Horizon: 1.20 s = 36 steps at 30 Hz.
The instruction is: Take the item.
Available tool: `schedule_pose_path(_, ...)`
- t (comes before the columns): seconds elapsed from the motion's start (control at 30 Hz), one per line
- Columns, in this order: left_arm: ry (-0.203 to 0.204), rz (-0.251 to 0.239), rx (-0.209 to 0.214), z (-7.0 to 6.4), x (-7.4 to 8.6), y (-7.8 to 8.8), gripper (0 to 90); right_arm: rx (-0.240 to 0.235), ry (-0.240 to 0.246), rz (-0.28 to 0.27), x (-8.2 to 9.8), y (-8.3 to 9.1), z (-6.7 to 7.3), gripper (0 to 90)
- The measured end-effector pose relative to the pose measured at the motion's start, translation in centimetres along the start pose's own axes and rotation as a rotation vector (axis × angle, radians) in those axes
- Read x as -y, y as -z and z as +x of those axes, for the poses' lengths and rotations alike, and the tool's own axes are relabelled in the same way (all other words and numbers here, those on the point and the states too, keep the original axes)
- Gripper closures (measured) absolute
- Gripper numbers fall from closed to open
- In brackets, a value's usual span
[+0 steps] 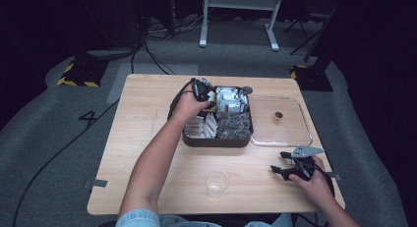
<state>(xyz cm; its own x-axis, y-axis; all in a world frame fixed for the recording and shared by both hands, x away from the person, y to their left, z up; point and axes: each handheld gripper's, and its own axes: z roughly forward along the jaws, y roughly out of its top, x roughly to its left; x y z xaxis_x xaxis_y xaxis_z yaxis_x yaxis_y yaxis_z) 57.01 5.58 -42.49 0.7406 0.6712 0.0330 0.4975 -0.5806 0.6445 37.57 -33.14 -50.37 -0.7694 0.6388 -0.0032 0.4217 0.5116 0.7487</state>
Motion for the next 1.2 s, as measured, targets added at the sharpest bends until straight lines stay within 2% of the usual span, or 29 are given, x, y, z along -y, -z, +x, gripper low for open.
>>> schedule_pose_path(0.17,0.033,0.021,0.01,0.6,0.2,-0.7,66.4,-0.005,0.005,-0.002,0.0,0.0,0.0,27.2)
schedule_pose_path(0.27,0.069,0.019,0.038,1.0,0.3,-0.9,72.6,-0.007,0.005,-0.002,0.0,0.0,0.0,27.5)
schedule_pose_path(0.33,0.08,0.032,0.036,1.2,0.4,-1.1,73.2,-0.01,0.008,-0.003,0.0,0.0,0.0,28.4)
schedule_pose_path(0.67,0.089,0.046,0.014,1.6,0.4,-2.2,69.5,-0.013,0.011,-0.006,0.0,0.0,0.0,29.2)
schedule_pose_path(1.0,0.106,0.109,0.036,1.7,0.5,-2.7,76.0,-0.014,0.012,-0.006,0.0,0.0,0.0,29.5)
schedule_pose_path(1.2,0.096,0.136,0.041,1.7,0.6,-3.1,76.3,-0.014,0.012,-0.006,0.0,0.0,0.0,29.5)
